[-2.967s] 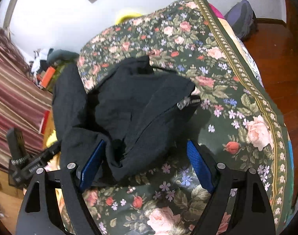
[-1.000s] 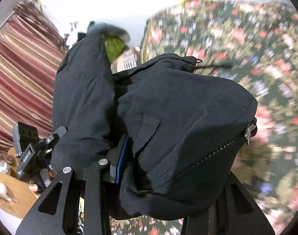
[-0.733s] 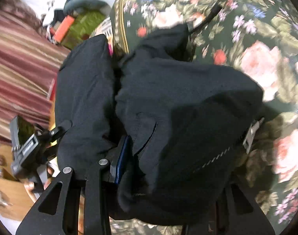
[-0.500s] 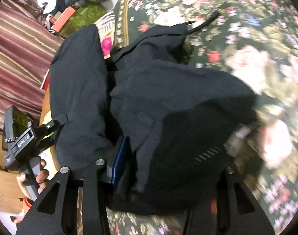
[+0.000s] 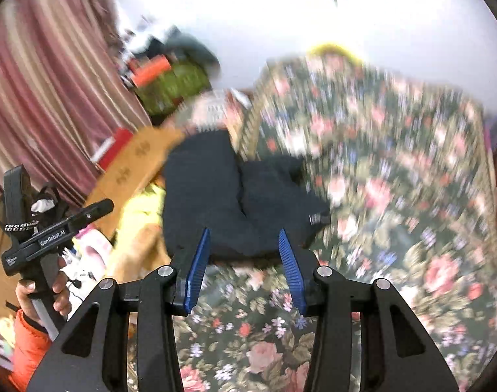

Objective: Fold large clothes

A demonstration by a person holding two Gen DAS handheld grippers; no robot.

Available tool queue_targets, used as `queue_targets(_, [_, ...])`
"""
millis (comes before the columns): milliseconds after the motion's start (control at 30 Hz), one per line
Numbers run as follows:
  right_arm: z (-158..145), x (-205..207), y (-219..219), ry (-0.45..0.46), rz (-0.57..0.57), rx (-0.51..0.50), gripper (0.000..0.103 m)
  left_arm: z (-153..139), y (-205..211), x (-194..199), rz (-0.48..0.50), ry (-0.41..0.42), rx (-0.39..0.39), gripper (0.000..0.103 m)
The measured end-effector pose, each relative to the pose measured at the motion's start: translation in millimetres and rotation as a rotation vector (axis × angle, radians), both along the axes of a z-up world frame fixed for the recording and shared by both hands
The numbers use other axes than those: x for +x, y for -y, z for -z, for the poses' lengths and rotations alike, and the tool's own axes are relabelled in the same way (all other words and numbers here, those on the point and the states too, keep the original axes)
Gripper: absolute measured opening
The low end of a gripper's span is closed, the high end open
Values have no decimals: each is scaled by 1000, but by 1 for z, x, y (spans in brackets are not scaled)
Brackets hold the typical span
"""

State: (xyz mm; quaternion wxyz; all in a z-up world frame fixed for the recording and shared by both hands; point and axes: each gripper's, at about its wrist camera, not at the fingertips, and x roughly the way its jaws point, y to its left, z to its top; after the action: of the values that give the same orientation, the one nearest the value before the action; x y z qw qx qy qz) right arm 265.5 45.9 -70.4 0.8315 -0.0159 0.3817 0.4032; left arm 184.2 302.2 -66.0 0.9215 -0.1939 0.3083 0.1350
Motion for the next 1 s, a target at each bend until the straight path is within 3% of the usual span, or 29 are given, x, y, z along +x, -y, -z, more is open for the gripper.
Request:
queue_targets(133, [-52,-50,23,146,-12,128,40,-57,45,-44,6,147,135,73])
queue_targets(267, [-83,-95,37,280,-17,226,40,-96,88,-92,11,267,249,73])
queue_targets(433, [-95,-144,52,403,-2,273,40,-121,143,-151,26,401,369,73])
queue_targets(567, [-95,-175,58,470,26,262,42,-124,167,-183,-14,455,407,76])
queue_targets(700, [-95,-192,63,531,87,237,65,-119,172,-204,-64,483,396,95])
queue_targets(1000, [-95,-195,68,558,190,208,100,-107,179,-218,-112,456,406,98])
